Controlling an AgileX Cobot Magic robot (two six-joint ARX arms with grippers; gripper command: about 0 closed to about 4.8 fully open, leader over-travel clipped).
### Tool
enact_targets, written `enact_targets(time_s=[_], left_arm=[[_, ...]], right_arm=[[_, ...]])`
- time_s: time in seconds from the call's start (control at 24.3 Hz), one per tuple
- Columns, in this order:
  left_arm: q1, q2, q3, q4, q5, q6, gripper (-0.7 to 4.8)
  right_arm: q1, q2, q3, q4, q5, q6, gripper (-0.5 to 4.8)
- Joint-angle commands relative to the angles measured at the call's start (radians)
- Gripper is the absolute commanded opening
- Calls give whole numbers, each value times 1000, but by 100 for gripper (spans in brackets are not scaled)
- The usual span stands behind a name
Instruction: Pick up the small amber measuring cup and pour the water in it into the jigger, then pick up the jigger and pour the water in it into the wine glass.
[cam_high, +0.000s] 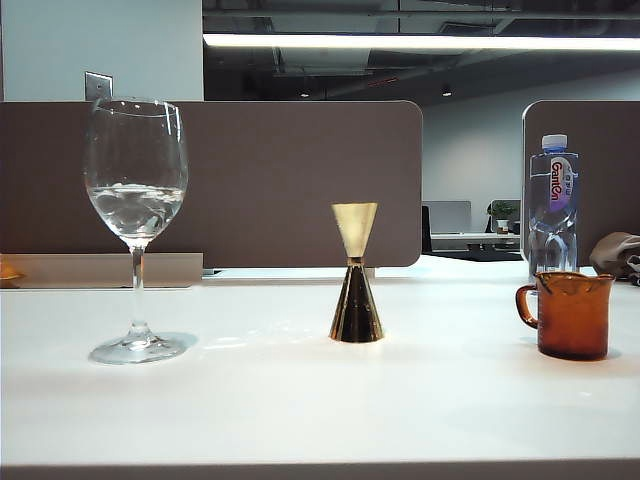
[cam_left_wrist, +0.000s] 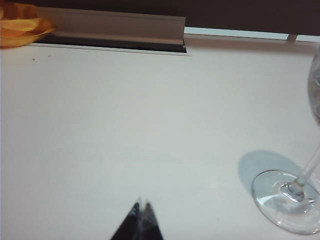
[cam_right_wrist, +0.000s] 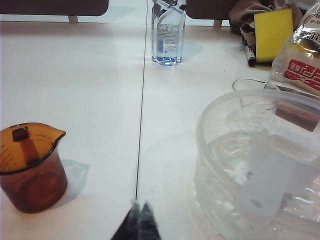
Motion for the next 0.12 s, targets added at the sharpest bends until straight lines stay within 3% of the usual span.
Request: enact_targets(time_s=[0.04, 0.12], left_arm=[[2, 0, 1, -9, 2, 4, -2], [2, 0, 1, -9, 2, 4, -2]], right_arm=[[-1, 0, -7, 2, -1, 3, -5], [-1, 0, -7, 2, -1, 3, -5]])
